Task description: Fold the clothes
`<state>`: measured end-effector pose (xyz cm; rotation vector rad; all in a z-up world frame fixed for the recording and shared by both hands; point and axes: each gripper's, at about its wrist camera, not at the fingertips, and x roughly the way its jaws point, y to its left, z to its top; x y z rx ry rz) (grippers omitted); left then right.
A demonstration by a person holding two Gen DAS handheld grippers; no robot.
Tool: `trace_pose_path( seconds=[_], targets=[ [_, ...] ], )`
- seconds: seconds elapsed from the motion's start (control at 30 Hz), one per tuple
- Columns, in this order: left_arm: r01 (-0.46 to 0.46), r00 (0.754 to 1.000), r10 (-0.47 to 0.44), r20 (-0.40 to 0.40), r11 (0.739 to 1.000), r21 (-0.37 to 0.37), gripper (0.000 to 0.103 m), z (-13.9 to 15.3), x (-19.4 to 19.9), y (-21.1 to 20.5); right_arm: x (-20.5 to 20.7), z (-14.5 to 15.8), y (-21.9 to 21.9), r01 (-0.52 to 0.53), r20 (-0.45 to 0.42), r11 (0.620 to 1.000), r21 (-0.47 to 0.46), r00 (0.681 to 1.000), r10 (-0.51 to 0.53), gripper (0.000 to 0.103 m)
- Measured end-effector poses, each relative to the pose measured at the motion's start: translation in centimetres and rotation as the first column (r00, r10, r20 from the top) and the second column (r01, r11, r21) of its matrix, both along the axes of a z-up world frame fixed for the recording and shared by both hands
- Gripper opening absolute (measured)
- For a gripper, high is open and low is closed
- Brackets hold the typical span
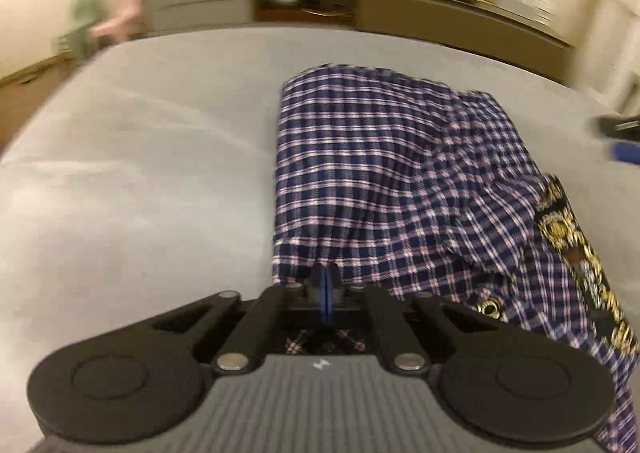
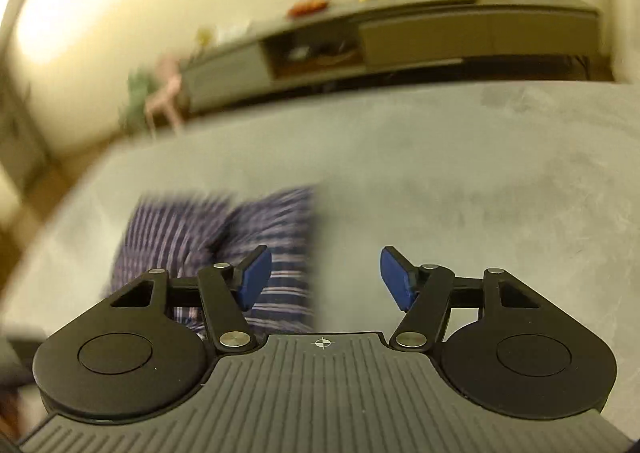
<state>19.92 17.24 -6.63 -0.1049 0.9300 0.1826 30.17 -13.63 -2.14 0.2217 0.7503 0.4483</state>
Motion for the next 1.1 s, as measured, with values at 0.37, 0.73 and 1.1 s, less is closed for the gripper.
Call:
trace_pose_path(
  seconds=[0.37,0.73,1.1],
  targets=[
    [0.237,0.967,-0.218,0.132,0.958,-0.159,0.046,1.1,2.5,-0.5,-17.9,-2.9,5.0,-0.435,-0.006,0.895,-0.096,0.9,0.437,0.048],
    [0.307,0.943,-0.276,0.185,0.937,-0.165,0.046,1.0,3.9,2.7,-18.0,-4.1,5.1,-0.282,0.087,0.76,-0.586,0.91,0.405,0.046],
    [0.506,0.843,-0.475,0.251,0.859,-0.074,0.04,1.2,2.2,-1.8,-12.7,0.6,0.1,0.019,0.173,0.843,-0.537,0.981,0.088,0.051]
  ],
)
